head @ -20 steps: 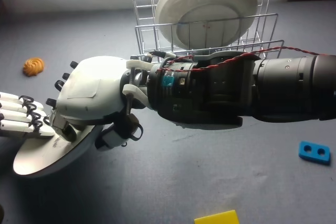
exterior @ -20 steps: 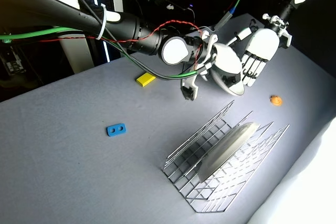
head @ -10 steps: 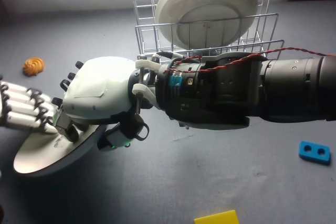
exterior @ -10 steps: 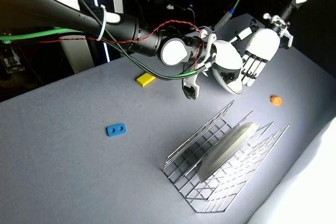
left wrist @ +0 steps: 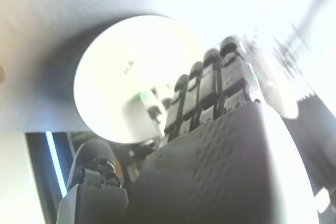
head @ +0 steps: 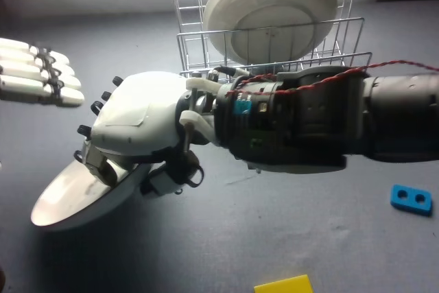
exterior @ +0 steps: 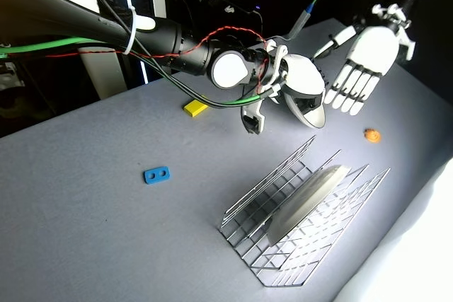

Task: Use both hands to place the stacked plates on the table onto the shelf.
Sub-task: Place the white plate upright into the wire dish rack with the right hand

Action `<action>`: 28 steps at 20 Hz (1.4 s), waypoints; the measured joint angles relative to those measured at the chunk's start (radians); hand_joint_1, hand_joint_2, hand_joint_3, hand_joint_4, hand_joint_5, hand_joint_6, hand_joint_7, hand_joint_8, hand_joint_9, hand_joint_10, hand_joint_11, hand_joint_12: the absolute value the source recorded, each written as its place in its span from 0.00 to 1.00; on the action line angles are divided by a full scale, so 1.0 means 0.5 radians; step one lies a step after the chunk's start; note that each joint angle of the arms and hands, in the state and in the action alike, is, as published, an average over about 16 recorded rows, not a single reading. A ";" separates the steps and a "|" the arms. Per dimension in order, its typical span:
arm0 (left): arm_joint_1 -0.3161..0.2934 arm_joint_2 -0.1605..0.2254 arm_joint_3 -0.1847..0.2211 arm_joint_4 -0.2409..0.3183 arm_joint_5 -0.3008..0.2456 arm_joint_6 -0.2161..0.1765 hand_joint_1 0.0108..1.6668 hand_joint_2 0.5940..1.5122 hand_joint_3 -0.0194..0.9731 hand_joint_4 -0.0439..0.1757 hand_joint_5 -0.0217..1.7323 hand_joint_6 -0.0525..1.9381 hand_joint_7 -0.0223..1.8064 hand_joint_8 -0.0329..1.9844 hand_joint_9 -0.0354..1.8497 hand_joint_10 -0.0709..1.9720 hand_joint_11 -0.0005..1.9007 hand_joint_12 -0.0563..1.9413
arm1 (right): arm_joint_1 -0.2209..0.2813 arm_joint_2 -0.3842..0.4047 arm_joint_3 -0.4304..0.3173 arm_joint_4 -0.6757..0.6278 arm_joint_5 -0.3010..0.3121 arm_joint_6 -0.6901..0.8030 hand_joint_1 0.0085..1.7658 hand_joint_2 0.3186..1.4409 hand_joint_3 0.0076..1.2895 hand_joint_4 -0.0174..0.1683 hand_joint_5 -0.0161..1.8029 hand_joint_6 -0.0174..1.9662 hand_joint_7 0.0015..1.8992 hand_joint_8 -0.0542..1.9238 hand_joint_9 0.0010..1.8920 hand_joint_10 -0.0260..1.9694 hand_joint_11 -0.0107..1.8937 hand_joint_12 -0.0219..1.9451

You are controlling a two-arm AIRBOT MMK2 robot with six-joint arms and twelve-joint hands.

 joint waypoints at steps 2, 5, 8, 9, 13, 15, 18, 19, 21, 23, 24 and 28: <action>-0.070 0.029 -0.011 0.013 -0.025 -0.029 0.00 0.60 0.04 0.22 0.02 0.03 0.02 0.02 0.03 0.04 0.01 0.03 | 0.023 0.058 -0.074 0.025 -0.017 0.001 0.71 0.62 0.01 0.12 0.46 0.37 0.48 0.40 0.55 0.27 0.44 0.62; -0.155 0.066 -0.027 0.034 -0.058 -0.064 0.00 0.60 0.04 0.22 0.02 0.03 0.02 0.02 0.03 0.04 0.01 0.03 | 0.065 0.162 -0.203 0.063 -0.047 0.003 0.71 0.62 0.01 0.11 0.48 0.38 0.50 0.41 0.55 0.33 0.45 0.61; -0.216 0.091 -0.044 0.051 -0.085 -0.089 0.00 0.59 0.04 0.22 0.02 0.03 0.02 0.02 0.03 0.04 0.01 0.03 | 0.115 0.282 -0.345 0.112 -0.086 0.007 0.72 0.62 0.01 0.10 0.49 0.41 0.51 0.42 0.56 0.37 0.46 0.61; -0.230 0.097 -0.048 0.057 -0.092 -0.095 0.00 0.59 0.04 0.22 0.02 0.03 0.02 0.02 0.03 0.04 0.01 0.03 | 0.133 0.324 -0.392 0.129 -0.100 0.011 0.72 0.62 0.01 0.09 0.50 0.42 0.52 0.42 0.56 0.39 0.47 0.61; -0.255 0.108 -0.057 0.071 -0.109 -0.109 0.00 0.58 0.04 0.22 0.02 0.03 0.02 0.02 0.03 0.04 0.01 0.03 | 0.216 0.497 -0.570 0.180 -0.151 0.046 0.73 0.62 0.01 0.08 0.51 0.46 0.53 0.44 0.56 0.42 0.48 0.60; -0.253 0.109 -0.058 0.076 -0.112 -0.110 0.00 0.58 0.04 0.22 0.02 0.03 0.02 0.02 0.03 0.04 0.01 0.03 | 0.260 0.584 -0.647 0.200 -0.171 0.081 0.74 0.62 0.01 0.07 0.51 0.48 0.54 0.44 0.55 0.47 0.49 0.60; -0.248 0.109 -0.060 0.079 -0.112 -0.107 0.00 0.58 0.04 0.22 0.02 0.03 0.02 0.02 0.03 0.04 0.01 0.03 | 0.327 0.708 -0.736 0.144 -0.195 0.216 0.74 0.62 0.01 0.06 0.51 0.49 0.54 0.44 0.54 0.53 0.49 0.60; -0.246 0.109 -0.060 0.079 -0.112 -0.105 0.00 0.58 0.04 0.22 0.02 0.03 0.02 0.02 0.03 0.04 0.01 0.03 | 0.350 0.747 -0.758 0.084 -0.196 0.304 0.75 0.62 0.01 0.06 0.51 0.50 0.54 0.45 0.55 0.53 0.49 0.60; -0.241 0.109 -0.061 0.078 -0.111 -0.103 0.00 0.57 0.04 0.22 0.02 0.03 0.02 0.02 0.03 0.04 0.01 0.03 | 0.397 0.821 -0.789 -0.052 -0.188 0.501 0.75 0.62 0.01 0.06 0.51 0.50 0.54 0.45 0.55 0.52 0.49 0.60; -0.235 0.109 -0.060 0.078 -0.110 -0.099 0.00 0.57 0.04 0.22 0.02 0.03 0.02 0.02 0.03 0.04 0.01 0.03 | 0.448 0.886 -0.808 -0.204 -0.169 0.724 0.75 0.62 0.01 0.07 0.51 0.50 0.54 0.45 0.55 0.52 0.50 0.60; -0.232 0.109 -0.060 0.077 -0.110 -0.098 0.00 0.57 0.04 0.22 0.02 0.03 0.02 0.02 0.03 0.04 0.01 0.03 | 0.474 0.915 -0.812 -0.283 -0.160 0.844 0.75 0.62 0.01 0.07 0.51 0.51 0.54 0.45 0.55 0.52 0.50 0.60; -0.219 0.109 -0.060 0.078 -0.108 -0.092 0.00 0.57 0.04 0.22 0.02 0.03 0.02 0.02 0.03 0.04 0.01 0.03 | 0.579 1.017 -0.810 -0.595 -0.145 1.358 0.75 0.62 0.01 0.07 0.51 0.51 0.54 0.45 0.55 0.53 0.50 0.60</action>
